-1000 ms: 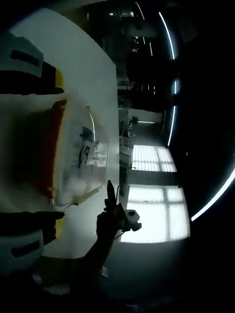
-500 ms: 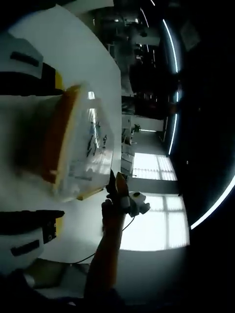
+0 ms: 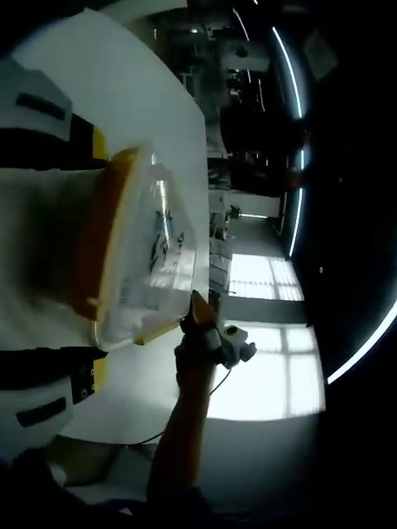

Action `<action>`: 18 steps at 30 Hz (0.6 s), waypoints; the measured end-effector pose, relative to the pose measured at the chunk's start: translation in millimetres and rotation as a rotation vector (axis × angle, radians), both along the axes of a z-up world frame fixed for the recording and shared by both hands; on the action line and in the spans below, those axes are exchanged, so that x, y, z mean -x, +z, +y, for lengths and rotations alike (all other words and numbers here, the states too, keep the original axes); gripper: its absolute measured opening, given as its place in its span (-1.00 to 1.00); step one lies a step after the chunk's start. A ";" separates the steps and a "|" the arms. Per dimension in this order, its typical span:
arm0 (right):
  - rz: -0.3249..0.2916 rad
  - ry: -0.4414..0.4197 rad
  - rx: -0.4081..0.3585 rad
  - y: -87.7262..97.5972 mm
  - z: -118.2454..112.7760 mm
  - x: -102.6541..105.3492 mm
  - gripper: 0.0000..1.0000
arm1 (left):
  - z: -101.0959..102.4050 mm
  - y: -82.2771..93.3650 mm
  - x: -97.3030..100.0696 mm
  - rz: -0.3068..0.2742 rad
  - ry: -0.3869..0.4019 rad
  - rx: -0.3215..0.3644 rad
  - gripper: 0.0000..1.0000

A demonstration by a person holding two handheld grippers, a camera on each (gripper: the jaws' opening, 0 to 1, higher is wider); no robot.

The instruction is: Arrange the small medicine boxes into an aligned row inside the storage area until every box is upright, visible, and separated from the surrounding clutter.

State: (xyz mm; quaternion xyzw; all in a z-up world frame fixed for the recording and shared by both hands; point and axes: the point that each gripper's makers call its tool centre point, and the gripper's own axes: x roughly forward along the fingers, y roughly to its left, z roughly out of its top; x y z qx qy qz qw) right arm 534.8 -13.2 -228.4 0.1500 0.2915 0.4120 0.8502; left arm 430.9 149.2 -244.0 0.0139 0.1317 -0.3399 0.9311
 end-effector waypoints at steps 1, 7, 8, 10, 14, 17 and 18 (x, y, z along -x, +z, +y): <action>0.001 -0.009 0.010 -1.3 -2.1 1.1 -0.35 | 0.2 -0.2 -0.7 0.000 -0.010 0.000 0.74; 0.042 -0.051 -0.032 -2.8 -8.1 11.6 -0.42 | 3.8 -0.3 -6.5 0.001 -0.066 0.000 0.73; 0.045 -0.069 -0.037 -3.1 -7.7 18.2 -0.42 | 3.5 -0.4 -7.7 0.005 -0.088 0.000 0.71; 0.048 -0.098 -0.034 -3.0 -11.8 23.2 -0.43 | 5.7 0.0 -9.4 0.011 -0.113 0.012 0.35; 0.085 -0.140 -0.082 -4.4 -19.4 36.5 -0.48 | 12.6 -6.3 -18.1 -0.032 -0.138 -0.070 -0.08; 0.089 -0.171 -0.120 -5.2 -21.5 42.4 -0.50 | 11.6 -9.6 -25.9 -0.049 -0.155 -0.097 -0.06; 0.102 -0.183 -0.131 -5.5 -22.8 41.6 -0.51 | 11.5 -9.4 -28.3 -0.044 -0.162 -0.087 -0.05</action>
